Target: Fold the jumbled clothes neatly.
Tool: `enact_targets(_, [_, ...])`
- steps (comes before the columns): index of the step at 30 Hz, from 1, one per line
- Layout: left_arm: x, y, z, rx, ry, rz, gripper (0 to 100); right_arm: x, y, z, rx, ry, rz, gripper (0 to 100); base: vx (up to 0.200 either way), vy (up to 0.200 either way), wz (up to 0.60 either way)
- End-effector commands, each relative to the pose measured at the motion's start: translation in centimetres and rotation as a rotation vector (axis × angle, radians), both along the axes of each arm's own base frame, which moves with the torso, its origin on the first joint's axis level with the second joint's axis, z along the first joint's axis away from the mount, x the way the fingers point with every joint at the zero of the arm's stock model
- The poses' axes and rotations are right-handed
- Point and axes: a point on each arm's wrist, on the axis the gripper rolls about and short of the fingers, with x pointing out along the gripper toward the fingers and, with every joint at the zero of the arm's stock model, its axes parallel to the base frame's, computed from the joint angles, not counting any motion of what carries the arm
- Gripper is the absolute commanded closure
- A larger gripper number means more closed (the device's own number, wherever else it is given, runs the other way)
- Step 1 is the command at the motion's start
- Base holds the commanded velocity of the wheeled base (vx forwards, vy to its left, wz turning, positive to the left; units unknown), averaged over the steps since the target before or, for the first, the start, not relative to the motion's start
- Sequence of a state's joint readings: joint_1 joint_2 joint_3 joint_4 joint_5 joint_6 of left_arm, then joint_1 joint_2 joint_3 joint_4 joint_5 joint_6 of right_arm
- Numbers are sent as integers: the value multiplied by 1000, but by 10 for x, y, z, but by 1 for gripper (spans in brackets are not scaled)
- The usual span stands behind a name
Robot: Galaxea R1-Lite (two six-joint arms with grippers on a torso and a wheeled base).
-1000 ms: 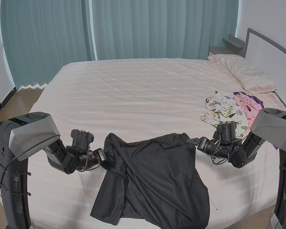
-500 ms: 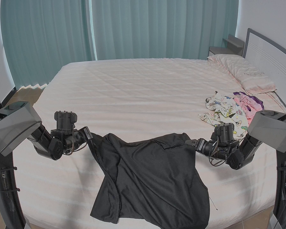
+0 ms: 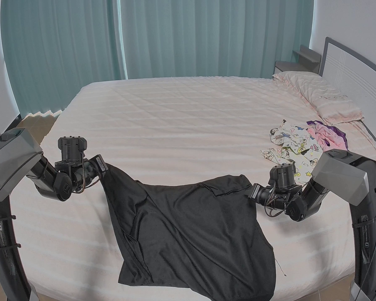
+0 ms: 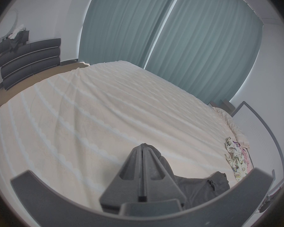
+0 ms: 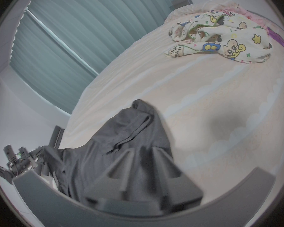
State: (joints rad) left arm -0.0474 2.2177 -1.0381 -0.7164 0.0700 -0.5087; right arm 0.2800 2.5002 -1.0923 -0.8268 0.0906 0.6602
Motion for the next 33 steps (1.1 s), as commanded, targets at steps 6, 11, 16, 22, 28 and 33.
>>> enact_targets(6, [-2, 3, 1, 2, 2, 7, 100, 32, -19, -7, -26, -65, -129, 100, 0, 0, 0])
enact_targets(11, [-2, 3, -2, 2, 12, 7, 100, 46, -28, 22, -1, -202, -166, 100, 0, 0, 0])
enact_targets(16, [-3, 2, -3, 1, 15, 7, 100, 33, -30, 26, -20, -138, -104, 100, 0, 0, 0])
enact_targets(22, [-6, 2, -5, 4, 29, 6, 100, 23, -26, -1, -86, -72, -19, 0, 0, 0, 0])
enact_targets(28, [-14, 0, -14, 15, 65, 19, 100, 18, -11, -7, -79, -57, 33, 0, 0, 0, 0])
enact_targets(33, [-18, 0, -19, 22, 88, 19, 100, 17, 6, -6, -79, -59, 70, 0, 0, 0, 0])
